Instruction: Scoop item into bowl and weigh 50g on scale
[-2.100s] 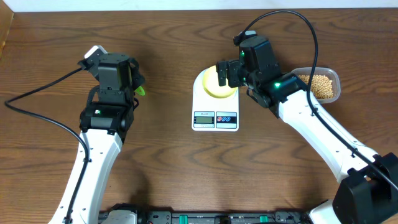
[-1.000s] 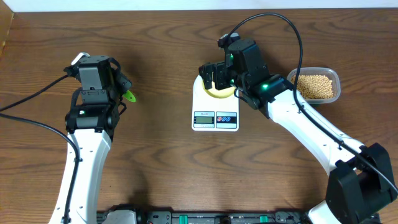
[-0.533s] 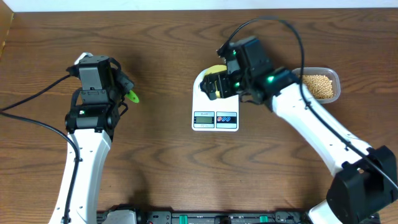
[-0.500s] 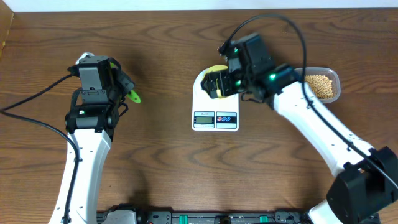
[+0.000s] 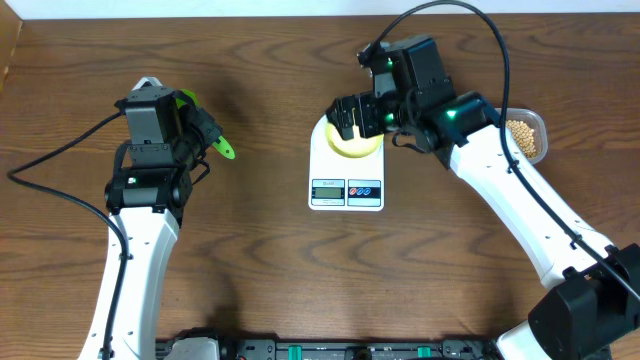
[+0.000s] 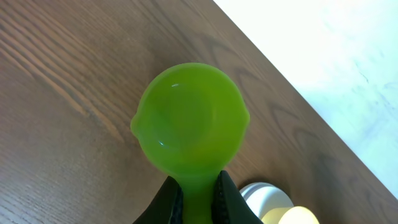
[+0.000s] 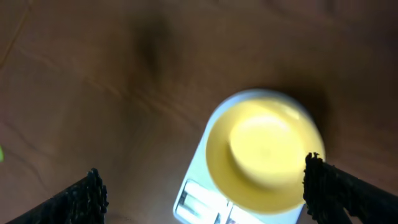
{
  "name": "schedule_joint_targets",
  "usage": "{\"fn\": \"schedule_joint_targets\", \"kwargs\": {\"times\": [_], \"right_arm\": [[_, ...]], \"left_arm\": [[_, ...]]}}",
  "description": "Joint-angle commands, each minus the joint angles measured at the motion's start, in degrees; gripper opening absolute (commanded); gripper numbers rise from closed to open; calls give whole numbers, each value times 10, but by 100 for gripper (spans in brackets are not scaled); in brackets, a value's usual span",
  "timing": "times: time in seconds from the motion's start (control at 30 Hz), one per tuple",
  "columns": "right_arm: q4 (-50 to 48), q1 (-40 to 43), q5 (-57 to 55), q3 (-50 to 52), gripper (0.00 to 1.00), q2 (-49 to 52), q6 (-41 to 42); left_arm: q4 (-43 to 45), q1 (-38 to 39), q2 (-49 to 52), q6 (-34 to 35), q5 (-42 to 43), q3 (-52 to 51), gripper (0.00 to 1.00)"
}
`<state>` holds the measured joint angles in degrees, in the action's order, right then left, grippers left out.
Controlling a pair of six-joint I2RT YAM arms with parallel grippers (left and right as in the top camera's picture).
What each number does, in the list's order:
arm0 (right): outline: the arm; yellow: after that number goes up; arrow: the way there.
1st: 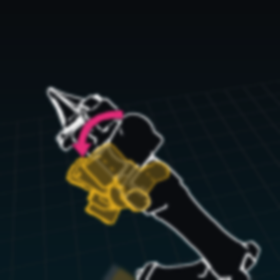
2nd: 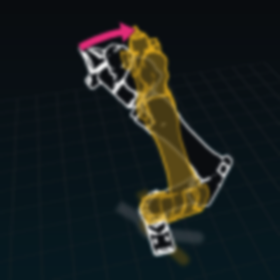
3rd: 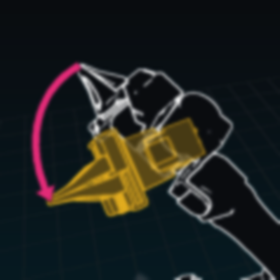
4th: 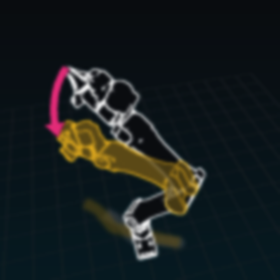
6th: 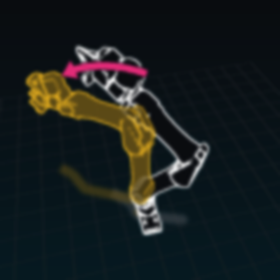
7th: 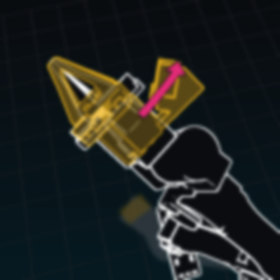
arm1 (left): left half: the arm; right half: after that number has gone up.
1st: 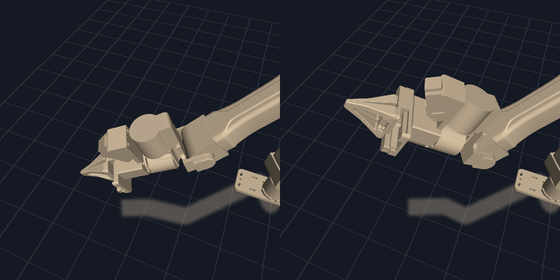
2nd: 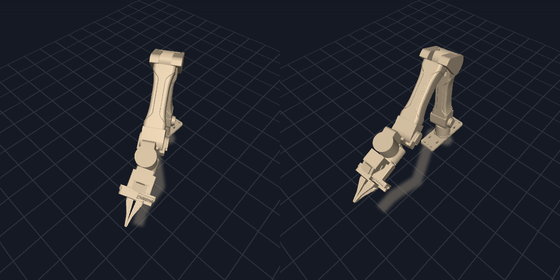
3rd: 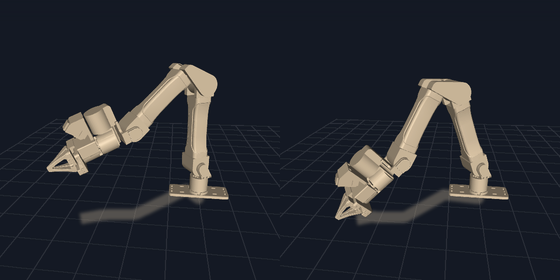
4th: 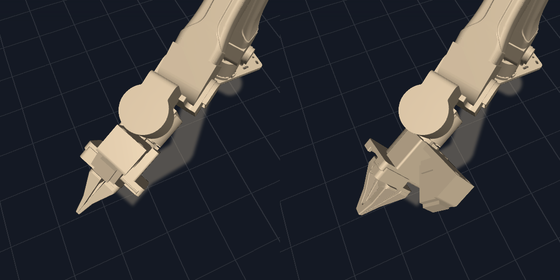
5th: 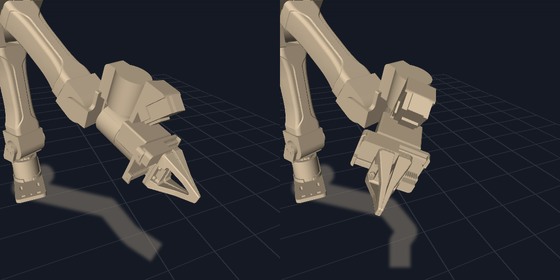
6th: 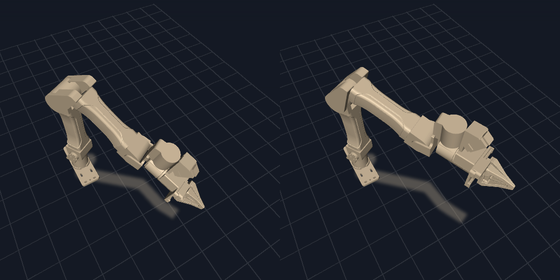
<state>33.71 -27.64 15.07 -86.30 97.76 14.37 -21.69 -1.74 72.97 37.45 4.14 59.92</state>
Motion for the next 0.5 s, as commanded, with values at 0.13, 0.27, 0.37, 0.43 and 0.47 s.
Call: {"fn": "schedule_joint_targets", "kwargs": {"times": [0.13,0.27,0.37,0.43,0.47], "right_arm": [[-19,26,-82,-8,99,-9,-61],[-16,44,-94,-8,99,-9,-96],[-16,63,-96,-8,99,-9,-97],[-16,75,-96,-8,99,-9,-97],[-16,78,-96,-8,99,-9,-97]], "left_arm": [[-1,-2,0,-4,-23,-3,7],[1,-2,0,-3,-52,-3,8],[4,-2,0,-4,-52,-3,7],[4,-2,0,-4,-52,-3,7],[4,-2,0,-6,-52,-3,7]]}}
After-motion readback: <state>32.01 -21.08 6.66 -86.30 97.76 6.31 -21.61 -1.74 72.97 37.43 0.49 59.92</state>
